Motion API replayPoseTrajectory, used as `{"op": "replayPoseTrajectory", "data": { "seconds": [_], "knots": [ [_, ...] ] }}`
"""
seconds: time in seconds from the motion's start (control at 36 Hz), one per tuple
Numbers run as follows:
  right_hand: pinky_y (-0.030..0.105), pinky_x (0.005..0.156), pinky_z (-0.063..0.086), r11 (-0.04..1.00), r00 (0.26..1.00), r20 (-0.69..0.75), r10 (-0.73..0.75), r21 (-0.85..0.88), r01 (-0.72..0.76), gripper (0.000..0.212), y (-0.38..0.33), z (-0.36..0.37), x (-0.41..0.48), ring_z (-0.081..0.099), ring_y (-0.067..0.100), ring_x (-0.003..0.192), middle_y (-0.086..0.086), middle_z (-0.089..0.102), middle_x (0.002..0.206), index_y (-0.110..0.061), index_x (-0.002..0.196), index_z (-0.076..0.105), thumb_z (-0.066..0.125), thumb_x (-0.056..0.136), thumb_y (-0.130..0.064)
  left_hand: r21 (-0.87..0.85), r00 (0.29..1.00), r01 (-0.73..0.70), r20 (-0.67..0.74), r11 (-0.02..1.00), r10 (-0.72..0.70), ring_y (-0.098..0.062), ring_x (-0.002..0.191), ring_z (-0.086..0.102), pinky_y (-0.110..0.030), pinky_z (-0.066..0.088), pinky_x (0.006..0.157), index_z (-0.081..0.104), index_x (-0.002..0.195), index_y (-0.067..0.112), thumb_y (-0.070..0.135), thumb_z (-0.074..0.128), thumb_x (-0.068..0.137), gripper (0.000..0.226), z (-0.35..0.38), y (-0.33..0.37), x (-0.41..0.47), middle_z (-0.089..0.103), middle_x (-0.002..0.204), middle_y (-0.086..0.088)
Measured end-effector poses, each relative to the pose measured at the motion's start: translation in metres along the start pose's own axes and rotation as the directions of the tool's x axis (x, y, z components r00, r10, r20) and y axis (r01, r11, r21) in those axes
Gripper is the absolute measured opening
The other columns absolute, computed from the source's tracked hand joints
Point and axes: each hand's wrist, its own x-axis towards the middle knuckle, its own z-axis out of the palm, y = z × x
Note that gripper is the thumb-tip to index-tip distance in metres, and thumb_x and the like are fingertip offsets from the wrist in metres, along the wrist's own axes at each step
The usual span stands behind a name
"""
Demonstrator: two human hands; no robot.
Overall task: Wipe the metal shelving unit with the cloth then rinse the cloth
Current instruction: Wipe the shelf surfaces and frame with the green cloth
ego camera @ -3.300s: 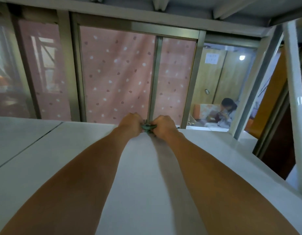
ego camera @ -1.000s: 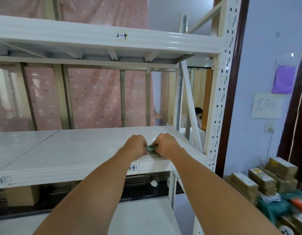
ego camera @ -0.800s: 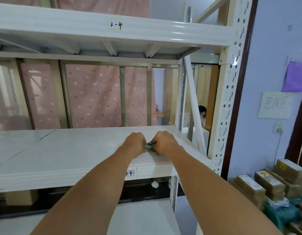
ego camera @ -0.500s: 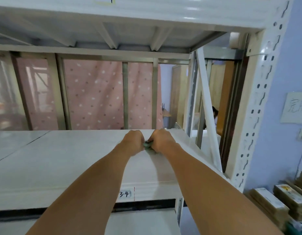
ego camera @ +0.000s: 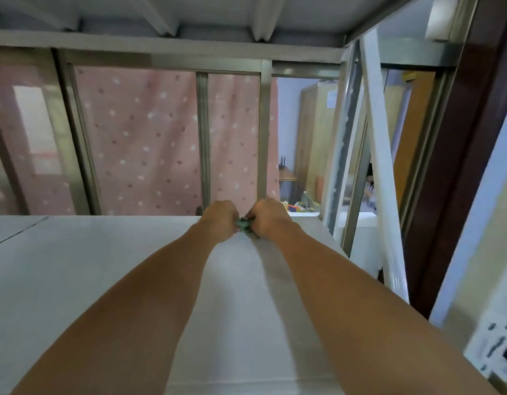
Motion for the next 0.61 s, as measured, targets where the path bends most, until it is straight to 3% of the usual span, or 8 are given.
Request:
{"op": "replayPoseTrajectory", "data": {
  "seconds": [0.06,0.17,0.25,0.33,0.39,0.47,0.61],
  "knots": [
    [0.026,0.078,0.053,1.0,1.0,0.002,-0.004,0.002,0.004,0.028,0.005,0.0,0.009,0.065,0.026,0.087,0.006,0.073,0.101,-0.024,0.105,0.08,0.076,0.078,-0.021,0.013,1.0,-0.016,-0.018,1.0,0.017,-0.028,0.088,0.067,-0.028,0.049,0.071,0.078,0.091,0.011,0.023,0.076,0.084,0.014,0.002,0.001,0.009,0.073,0.092,-0.011],
    [0.028,0.076,0.056,1.0,1.0,0.005,0.012,0.003,-0.012,0.027,0.016,0.001,0.021,0.067,0.027,0.088,0.007,0.073,0.103,-0.023,0.106,0.079,0.077,0.079,-0.023,0.027,1.0,0.001,-0.013,1.0,0.0,-0.026,0.091,0.066,-0.028,0.049,0.077,0.078,0.097,0.012,0.026,0.077,0.083,0.019,0.007,0.006,0.025,0.073,0.096,-0.008],
    [0.028,0.07,0.048,0.999,0.999,-0.012,0.036,-0.012,-0.036,0.029,0.027,0.0,0.023,0.067,0.03,0.095,0.008,0.069,0.106,-0.023,0.109,0.077,0.077,0.081,-0.027,0.018,1.0,-0.001,0.015,1.0,0.0,-0.022,0.083,0.061,-0.028,0.044,0.072,0.078,0.095,0.012,0.026,0.076,0.085,0.017,0.009,0.014,0.032,0.068,0.086,-0.004],
    [0.03,0.071,0.044,0.996,0.996,-0.063,0.066,-0.055,-0.069,0.033,0.037,-0.001,0.022,0.065,0.032,0.102,0.01,0.065,0.111,-0.019,0.115,0.071,0.074,0.083,-0.029,0.036,0.999,-0.039,0.027,0.999,0.038,-0.025,0.084,0.065,-0.03,0.048,0.075,0.079,0.093,0.013,0.027,0.075,0.085,0.016,0.016,0.022,0.037,0.072,0.088,-0.007],
    [0.031,0.073,0.042,0.991,0.992,-0.103,0.071,-0.104,-0.081,0.032,0.041,-0.004,0.02,0.064,0.031,0.107,0.01,0.064,0.115,-0.016,0.119,0.065,0.068,0.089,-0.025,0.043,0.998,-0.063,0.01,0.997,0.063,-0.027,0.087,0.067,-0.034,0.053,0.081,0.079,0.094,0.014,0.026,0.075,0.084,0.016,0.022,0.029,0.039,0.073,0.092,-0.008],
    [0.033,0.077,0.045,0.981,0.986,-0.135,0.094,-0.154,-0.115,0.029,0.044,-0.01,0.015,0.063,0.03,0.11,0.009,0.064,0.117,-0.014,0.122,0.061,0.063,0.093,-0.016,0.063,0.996,-0.087,-0.016,0.994,0.088,-0.026,0.08,0.064,-0.034,0.052,0.076,0.078,0.095,0.015,0.024,0.073,0.085,0.015,0.03,0.042,0.039,0.073,0.092,-0.008],
    [0.033,0.076,0.05,0.975,0.979,-0.13,0.158,-0.136,-0.176,0.023,0.057,-0.018,0.009,0.066,0.029,0.101,0.008,0.067,0.108,-0.015,0.113,0.065,0.063,0.091,-0.008,0.093,0.99,-0.135,-0.024,0.986,0.138,-0.031,0.089,0.065,-0.033,0.049,0.074,0.078,0.1,0.018,0.028,0.072,0.082,0.021,0.039,0.063,0.042,0.072,0.097,-0.01]
  ]
}}
